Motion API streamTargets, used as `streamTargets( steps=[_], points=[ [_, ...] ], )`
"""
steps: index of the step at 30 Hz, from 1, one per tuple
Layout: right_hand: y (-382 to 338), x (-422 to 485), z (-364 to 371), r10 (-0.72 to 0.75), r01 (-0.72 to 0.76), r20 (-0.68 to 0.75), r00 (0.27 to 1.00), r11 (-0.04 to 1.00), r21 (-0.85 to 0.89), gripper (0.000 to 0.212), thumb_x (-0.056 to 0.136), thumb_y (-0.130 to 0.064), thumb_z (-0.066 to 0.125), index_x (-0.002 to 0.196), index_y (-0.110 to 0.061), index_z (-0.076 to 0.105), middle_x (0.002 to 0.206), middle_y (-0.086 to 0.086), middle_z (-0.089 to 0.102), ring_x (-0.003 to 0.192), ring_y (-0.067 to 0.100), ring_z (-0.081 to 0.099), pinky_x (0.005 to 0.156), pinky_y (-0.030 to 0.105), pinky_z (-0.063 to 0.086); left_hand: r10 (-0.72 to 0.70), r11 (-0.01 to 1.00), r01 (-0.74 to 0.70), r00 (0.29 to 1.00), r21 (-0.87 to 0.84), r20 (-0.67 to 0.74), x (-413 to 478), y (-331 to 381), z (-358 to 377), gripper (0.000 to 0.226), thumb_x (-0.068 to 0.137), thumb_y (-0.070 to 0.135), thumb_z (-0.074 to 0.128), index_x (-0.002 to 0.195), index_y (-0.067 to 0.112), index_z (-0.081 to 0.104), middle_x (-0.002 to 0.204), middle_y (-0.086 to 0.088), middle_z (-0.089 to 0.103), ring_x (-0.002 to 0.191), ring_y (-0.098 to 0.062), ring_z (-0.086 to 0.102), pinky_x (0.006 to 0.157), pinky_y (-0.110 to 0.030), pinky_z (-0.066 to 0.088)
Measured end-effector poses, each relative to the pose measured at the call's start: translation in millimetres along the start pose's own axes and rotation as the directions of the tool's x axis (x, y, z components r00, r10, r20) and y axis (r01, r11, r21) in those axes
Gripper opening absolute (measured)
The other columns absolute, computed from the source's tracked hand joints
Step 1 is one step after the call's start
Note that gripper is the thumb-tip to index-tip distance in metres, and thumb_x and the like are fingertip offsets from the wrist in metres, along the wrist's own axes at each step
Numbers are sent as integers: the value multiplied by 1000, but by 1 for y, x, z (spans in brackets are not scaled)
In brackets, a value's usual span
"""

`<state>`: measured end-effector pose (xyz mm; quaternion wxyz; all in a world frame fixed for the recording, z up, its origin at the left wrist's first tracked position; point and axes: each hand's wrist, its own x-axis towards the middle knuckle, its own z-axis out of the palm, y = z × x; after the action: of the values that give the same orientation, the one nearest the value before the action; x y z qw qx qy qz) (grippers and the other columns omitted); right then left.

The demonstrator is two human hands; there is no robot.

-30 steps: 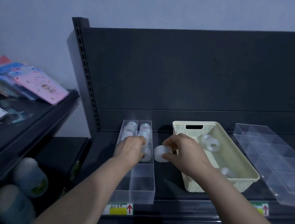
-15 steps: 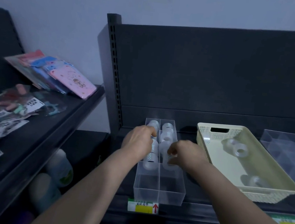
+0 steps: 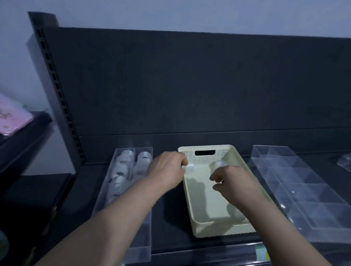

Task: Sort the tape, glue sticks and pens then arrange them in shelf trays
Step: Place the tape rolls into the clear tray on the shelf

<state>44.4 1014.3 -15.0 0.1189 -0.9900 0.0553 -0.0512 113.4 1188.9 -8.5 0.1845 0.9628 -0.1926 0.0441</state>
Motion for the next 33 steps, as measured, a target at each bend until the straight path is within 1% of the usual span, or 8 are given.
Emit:
streamTargets(
  steps=[5,11,15,18,23,26,30,33],
  points=[
    [45,10,-4,-7,4,-50,999,998,-62,25,87,-30,64,110,-39,66,110,-13,67,106,15,59,73,25,40,-44,988,43,999,151,4,35,27,26,25,90,23,56,113,27,64,114,-2,65,112,-24,53,87,-32,46],
    [74,33,-9,-55,53,-37,998,997,-54,26,89,-28,57,112,-38,65,114,-7,66,109,21,58,83,30,45,-140,849,124,990,513,-6,71,48,49,15,91,19,56,105,18,62,108,-3,67,102,-25,61,68,-30,38],
    [86,51,-9,-102,101,-13,995,994,-40,28,91,-24,53,115,-35,64,118,-6,65,113,20,56,87,31,43,-195,783,148,981,604,11,88,49,66,18,91,24,58,108,19,58,109,0,67,102,-22,63,70,-28,36],
    [88,66,-6,-171,171,9,985,982,-85,33,90,-19,55,119,-32,62,119,-4,62,118,19,48,91,31,37,-216,760,149,976,632,30,93,51,72,21,88,17,55,109,18,56,109,0,66,102,-21,62,72,-28,36],
    [78,87,6,-245,265,101,964,898,-351,32,86,-15,55,117,-18,63,117,1,61,119,24,40,92,37,32,-162,873,153,987,463,-21,90,49,62,19,88,19,51,106,15,52,101,-6,68,95,-28,64,65,-30,39],
    [74,87,11,-227,254,114,967,881,-400,29,86,-11,53,112,-16,64,115,2,63,119,25,40,92,38,31,-127,954,134,991,267,-46,80,42,47,28,89,26,52,115,15,54,102,-8,68,98,-31,62,76,-35,48],
    [57,75,-2,-267,253,3,964,910,-327,22,85,-28,61,106,-26,65,107,-5,64,113,22,44,80,34,26,-152,984,159,985,82,-82,60,30,26,35,91,27,54,125,22,55,116,-3,66,111,-24,57,83,-32,44],
    [32,56,-12,-268,257,-79,960,957,-132,22,83,-41,61,101,-28,64,101,-5,64,105,20,52,75,30,26,-173,985,172,978,-17,-113,38,16,10,31,90,25,54,120,25,58,115,1,66,109,-21,58,86,-34,47]
  ],
)
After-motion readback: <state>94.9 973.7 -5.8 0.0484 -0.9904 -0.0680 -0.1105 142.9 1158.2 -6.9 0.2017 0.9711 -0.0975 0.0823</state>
